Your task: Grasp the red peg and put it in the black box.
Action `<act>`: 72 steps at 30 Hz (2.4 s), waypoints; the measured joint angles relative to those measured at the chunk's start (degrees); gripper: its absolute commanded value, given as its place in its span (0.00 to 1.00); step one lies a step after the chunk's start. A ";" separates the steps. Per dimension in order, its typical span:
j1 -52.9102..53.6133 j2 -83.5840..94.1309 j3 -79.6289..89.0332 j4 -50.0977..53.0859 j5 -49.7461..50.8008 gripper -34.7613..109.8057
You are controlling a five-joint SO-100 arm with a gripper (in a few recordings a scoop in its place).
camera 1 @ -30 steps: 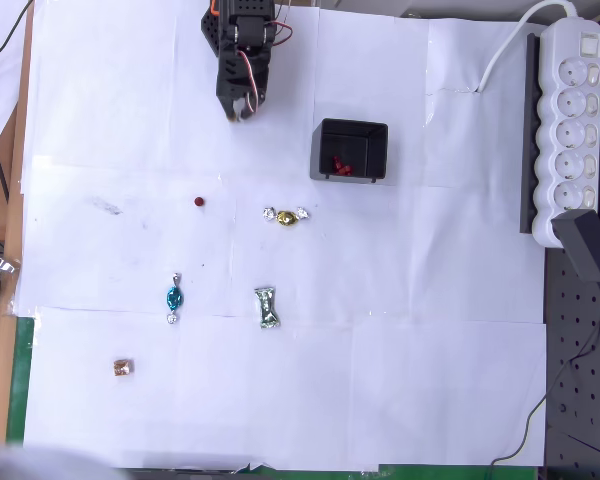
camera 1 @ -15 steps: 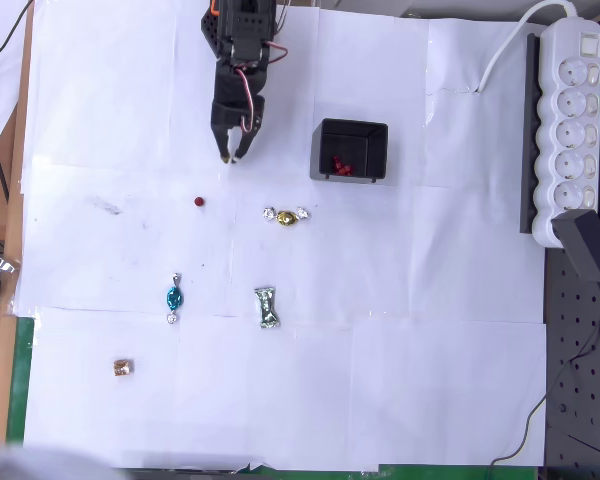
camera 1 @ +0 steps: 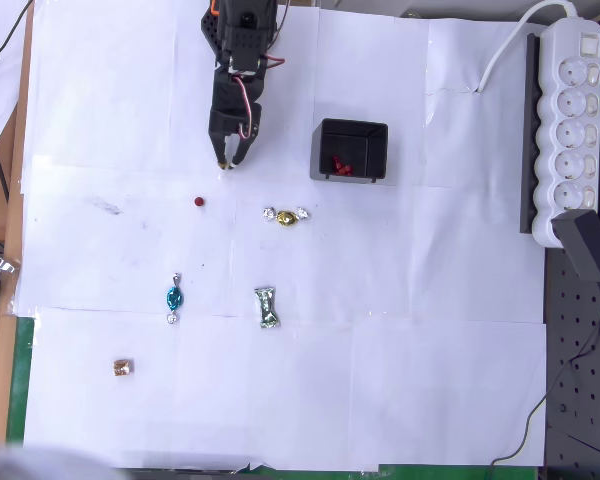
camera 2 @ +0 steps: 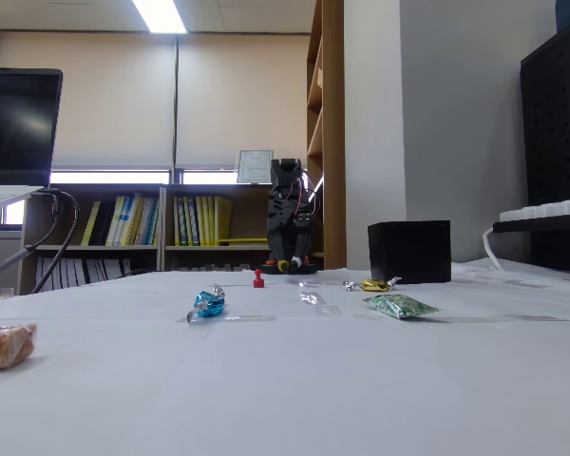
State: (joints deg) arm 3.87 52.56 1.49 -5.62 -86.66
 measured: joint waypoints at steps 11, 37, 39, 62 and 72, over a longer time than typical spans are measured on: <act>1.93 16.08 0.09 -21.80 1.23 0.24; 3.69 44.82 0.00 -58.45 3.43 0.24; 3.60 46.41 0.35 -60.82 3.43 0.24; 7.73 64.86 9.05 -73.48 -2.55 0.24; 8.88 66.09 10.55 -73.04 -4.04 0.34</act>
State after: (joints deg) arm 12.74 118.65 12.04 -78.66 -90.70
